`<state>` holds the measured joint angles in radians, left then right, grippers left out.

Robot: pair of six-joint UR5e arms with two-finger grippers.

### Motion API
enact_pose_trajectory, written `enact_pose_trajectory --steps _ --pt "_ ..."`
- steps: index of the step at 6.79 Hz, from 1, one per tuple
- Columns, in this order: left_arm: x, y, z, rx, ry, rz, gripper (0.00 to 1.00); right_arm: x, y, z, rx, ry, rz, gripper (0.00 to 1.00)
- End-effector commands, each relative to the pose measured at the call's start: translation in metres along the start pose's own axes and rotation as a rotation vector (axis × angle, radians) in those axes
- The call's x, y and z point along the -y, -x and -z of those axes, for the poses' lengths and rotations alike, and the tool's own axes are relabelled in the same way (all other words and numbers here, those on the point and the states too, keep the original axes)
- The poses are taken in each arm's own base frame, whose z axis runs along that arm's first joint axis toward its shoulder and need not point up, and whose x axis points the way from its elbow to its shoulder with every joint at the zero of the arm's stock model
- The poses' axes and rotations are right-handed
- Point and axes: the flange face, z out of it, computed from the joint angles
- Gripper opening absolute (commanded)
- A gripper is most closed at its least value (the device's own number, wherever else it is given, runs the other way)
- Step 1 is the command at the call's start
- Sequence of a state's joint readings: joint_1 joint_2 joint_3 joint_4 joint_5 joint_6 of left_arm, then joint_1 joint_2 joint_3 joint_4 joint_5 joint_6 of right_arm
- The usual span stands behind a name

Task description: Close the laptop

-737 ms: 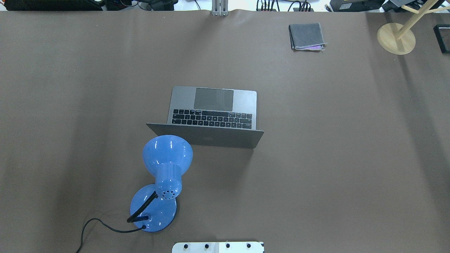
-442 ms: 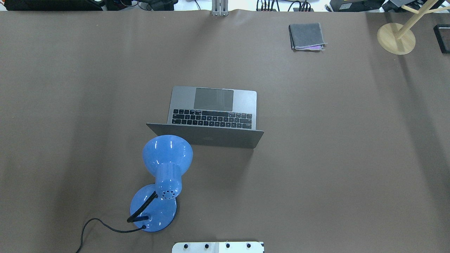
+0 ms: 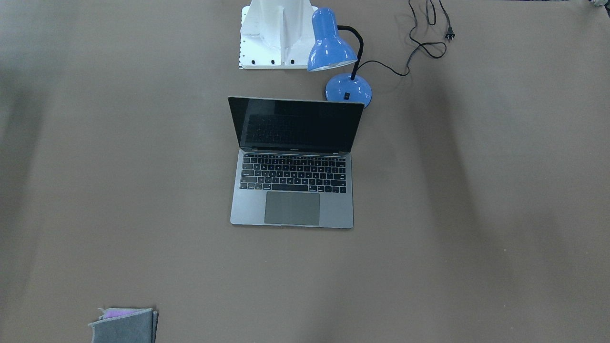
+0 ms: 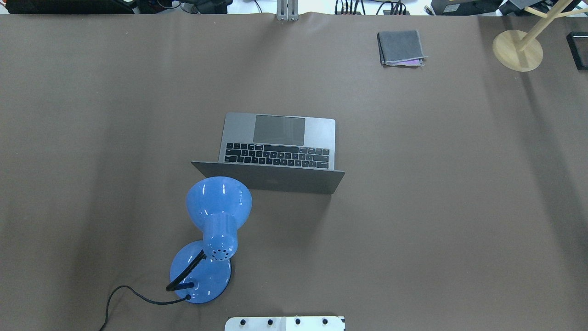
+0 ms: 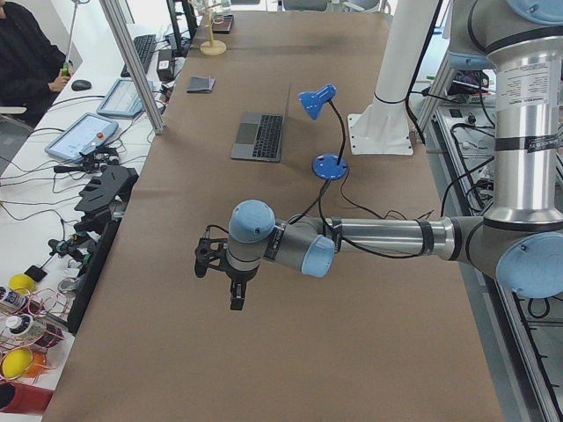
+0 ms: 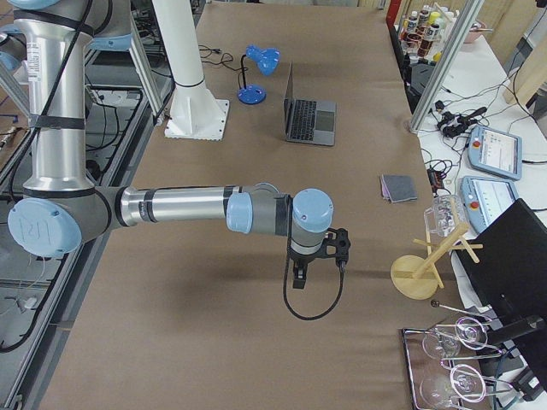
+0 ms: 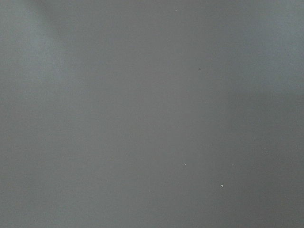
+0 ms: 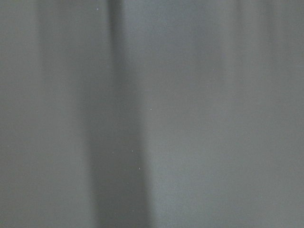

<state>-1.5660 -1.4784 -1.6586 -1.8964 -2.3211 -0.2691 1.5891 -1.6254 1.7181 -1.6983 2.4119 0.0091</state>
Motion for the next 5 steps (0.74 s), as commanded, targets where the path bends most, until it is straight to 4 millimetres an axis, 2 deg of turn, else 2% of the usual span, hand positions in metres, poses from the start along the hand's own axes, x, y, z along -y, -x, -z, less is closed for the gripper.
enact_pose_trajectory --steps 1,2,5 --pt "-0.0001 -0.0036 0.0039 -0.013 -0.011 -0.012 0.99 -0.0016 0.0041 0.0036 0.001 -0.006 0.006 1.0" --pt "-0.0019 0.0007 -0.0017 -0.014 0.004 0.003 0.99 -0.0023 0.0062 0.0055 0.001 -0.009 0.01 1.0" --pt "0.0058 -0.0039 -0.0015 -0.008 0.004 0.006 0.99 -0.0024 0.0073 0.006 0.007 -0.009 0.008 1.0"
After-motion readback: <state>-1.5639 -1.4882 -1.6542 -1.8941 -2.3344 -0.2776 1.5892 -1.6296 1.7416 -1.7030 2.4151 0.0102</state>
